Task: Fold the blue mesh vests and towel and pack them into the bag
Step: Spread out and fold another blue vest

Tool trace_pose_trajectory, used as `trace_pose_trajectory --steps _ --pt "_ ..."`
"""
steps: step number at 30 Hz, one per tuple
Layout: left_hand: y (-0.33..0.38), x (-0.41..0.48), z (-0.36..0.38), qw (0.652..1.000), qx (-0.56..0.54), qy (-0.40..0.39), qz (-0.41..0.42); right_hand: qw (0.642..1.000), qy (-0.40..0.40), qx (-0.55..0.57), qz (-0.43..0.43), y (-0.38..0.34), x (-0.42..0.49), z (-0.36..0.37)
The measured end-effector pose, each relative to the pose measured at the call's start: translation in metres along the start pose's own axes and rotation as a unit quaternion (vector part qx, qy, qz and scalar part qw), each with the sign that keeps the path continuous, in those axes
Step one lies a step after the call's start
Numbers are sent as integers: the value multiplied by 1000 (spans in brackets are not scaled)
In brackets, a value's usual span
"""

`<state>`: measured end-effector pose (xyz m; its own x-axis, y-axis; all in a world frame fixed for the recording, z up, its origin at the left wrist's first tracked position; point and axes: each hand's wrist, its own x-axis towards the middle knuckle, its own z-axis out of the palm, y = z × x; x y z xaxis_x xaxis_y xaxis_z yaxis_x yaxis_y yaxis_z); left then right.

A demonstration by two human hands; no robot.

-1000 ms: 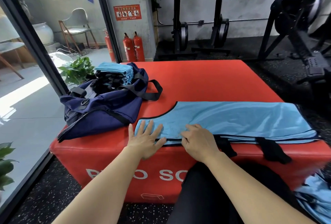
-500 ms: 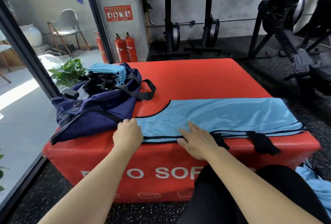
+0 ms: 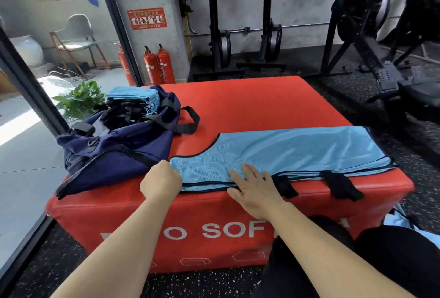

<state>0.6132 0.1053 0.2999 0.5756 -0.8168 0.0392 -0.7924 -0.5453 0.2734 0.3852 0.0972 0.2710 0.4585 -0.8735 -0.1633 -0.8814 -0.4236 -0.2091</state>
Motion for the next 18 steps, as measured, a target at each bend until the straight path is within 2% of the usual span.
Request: trace_pose_trajectory --steps 3,6,10,13,18 --pt "-4 0 -1 999 24 36 21 997 82 12 -6 -4 5 -4" --pt "-9 6 1 999 -6 39 14 991 130 -6 -8 -14 15 -7" --pt "-21 22 3 990 -138 -13 -14 992 122 -35 -18 -26 26 -16" --pt "-26 24 -2 979 -196 -38 -37 989 100 -102 -45 -28 28 -26" --pt "-27 14 3 987 -132 -87 -37 981 135 -133 -43 -24 22 -33"
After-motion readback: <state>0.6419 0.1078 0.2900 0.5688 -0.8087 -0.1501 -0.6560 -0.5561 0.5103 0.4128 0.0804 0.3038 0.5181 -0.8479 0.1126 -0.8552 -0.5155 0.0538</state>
